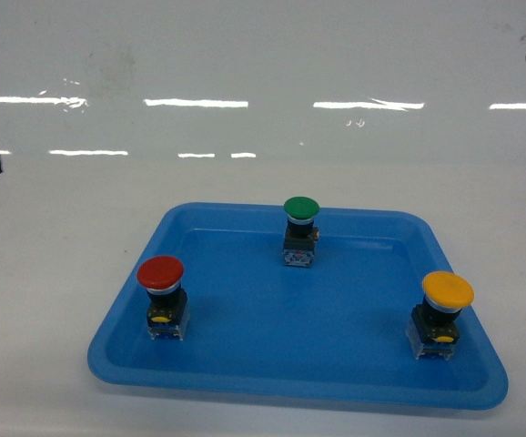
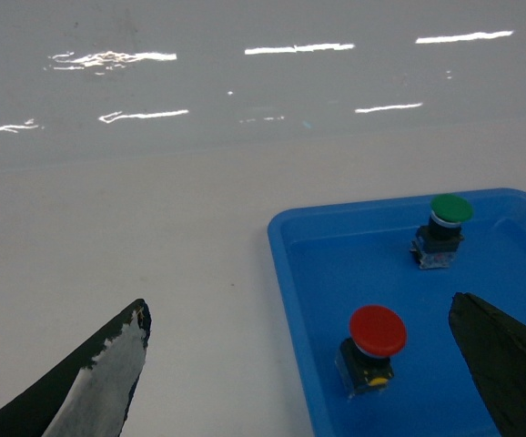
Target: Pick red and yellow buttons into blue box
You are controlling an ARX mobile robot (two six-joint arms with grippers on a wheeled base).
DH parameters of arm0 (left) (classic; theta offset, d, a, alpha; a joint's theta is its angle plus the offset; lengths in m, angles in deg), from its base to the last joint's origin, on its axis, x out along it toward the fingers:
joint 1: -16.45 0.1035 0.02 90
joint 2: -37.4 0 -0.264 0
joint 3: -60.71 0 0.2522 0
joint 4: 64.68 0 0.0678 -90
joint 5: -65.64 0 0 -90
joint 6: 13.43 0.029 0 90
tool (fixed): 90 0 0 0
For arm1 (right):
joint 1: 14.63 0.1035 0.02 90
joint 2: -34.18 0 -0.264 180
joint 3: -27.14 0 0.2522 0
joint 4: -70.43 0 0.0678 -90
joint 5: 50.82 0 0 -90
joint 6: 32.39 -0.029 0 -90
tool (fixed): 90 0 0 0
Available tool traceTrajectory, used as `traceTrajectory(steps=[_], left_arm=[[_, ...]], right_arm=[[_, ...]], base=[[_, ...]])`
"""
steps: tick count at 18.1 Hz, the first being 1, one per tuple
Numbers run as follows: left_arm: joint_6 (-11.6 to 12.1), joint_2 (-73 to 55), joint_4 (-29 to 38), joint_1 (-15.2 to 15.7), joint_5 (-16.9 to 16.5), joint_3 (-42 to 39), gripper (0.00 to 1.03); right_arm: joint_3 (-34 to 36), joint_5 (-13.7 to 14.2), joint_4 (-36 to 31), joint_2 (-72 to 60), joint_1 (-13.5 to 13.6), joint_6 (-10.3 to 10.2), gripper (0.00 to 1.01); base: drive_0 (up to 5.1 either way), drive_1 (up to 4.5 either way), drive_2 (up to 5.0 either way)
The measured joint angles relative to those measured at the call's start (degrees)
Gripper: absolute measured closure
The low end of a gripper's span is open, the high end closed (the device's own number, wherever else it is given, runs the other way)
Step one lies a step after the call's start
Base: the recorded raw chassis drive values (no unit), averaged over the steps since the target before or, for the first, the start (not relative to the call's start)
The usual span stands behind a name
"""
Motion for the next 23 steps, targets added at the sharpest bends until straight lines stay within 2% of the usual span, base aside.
traceTrajectory(steps=[2,3,4,5,6,8,11,14,16,18,19,23], left_arm=[[1.8,-6.1,3.7,-1.5,3.0,2.8,0.05],[2.3,-7.6,4.7,-1.8,3.3,3.7,0.05],[2.4,-7.7,4.6,-1.9,3.3,3.8,0.05],[2.5,-7.7,4.6,-1.9,3.3,3.8,0.05],[2.6,-7.6,4.7,-1.9,3.5,3.8,0.05],[2.8,-7.6,4.6,-1.9,3.6,3.7,0.05],[2.9,-7.6,4.7,-1.9,3.5,3.7,0.05],[3.3,-7.6,4.7,-1.9,3.5,3.8,0.05],[3.4,-7.6,4.7,-1.9,3.5,3.7,0.05],[3.4,-7.6,4.7,-1.9,3.5,3.8,0.05],[3.4,-7.6,4.7,-1.9,3.5,3.7,0.05],[3.4,-7.6,4.7,-1.9,3.5,3.8,0.05]], right_arm=[[-3.8,-1.9,1.0,-6.2,-0.1,-1.2,0.03],[-5.6,-3.2,2.8,-8.3,-0.1,-2.0,0.03],[-7.6,-5.7,3.8,-10.7,-0.1,-2.3,0.03],[-10.0,-6.6,6.3,-12.9,0.0,-2.4,0.03],[-11.5,-9.0,7.7,-14.2,0.0,-2.4,0.03],[-14.2,-9.6,9.5,-15.6,0.0,-2.2,0.03],[-17.0,-8.8,12.3,-15.8,2.1,-1.9,0.03],[-19.4,-9.7,15.1,-17.3,7.8,-2.5,0.03],[-21.9,-9.0,14.8,-21.2,10.6,-2.3,0.03],[-24.2,-8.2,15.1,-26.2,12.0,-2.1,0.03],[-25.7,-6.9,15.1,-29.1,12.5,-1.3,0.03],[-32.9,-5.9,17.8,-38.9,12.3,0.7,0.03]], base=[[0.0,0.00,0.0],[0.0,0.00,0.0],[0.0,0.00,0.0],[0.0,0.00,0.0],[0.0,0.00,0.0],[0.0,0.00,0.0],[0.0,0.00,0.0],[0.0,0.00,0.0],[0.0,0.00,0.0],[0.0,0.00,0.0],[0.0,0.00,0.0],[0.0,0.00,0.0]])
